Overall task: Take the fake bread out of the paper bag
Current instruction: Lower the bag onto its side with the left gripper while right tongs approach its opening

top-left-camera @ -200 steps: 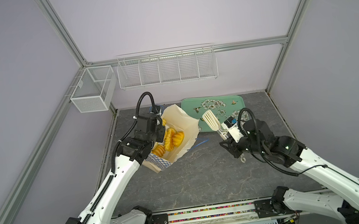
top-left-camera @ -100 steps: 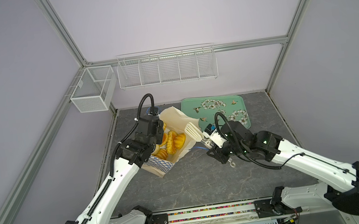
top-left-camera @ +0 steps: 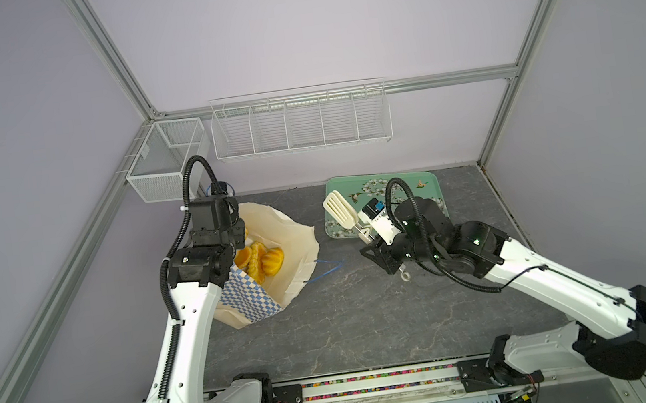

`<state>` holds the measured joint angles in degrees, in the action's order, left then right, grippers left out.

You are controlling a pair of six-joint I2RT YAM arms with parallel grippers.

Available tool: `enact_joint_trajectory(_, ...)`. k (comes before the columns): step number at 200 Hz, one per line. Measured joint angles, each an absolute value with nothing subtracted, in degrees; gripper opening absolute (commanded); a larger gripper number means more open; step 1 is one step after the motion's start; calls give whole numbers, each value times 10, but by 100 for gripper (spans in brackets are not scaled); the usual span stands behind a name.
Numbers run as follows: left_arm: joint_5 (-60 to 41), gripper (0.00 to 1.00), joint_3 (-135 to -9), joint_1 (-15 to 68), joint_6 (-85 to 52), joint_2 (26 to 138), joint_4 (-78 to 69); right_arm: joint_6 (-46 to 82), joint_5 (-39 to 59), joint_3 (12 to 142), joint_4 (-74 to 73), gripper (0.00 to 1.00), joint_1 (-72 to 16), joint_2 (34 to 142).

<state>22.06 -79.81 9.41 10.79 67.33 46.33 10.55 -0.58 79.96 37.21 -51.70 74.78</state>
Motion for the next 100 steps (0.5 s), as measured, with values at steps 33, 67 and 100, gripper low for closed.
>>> enact_joint_trajectory(33,205,0,-772,127,116,678,434,106,-1,799,381,30,-503,766)
enact_joint_trajectory(67,196,0,-729,202,106,692,405,109,28,793,390,31,-502,772)
enact_joint_trajectory(100,190,0,-705,245,82,698,382,124,73,786,400,33,-509,797)
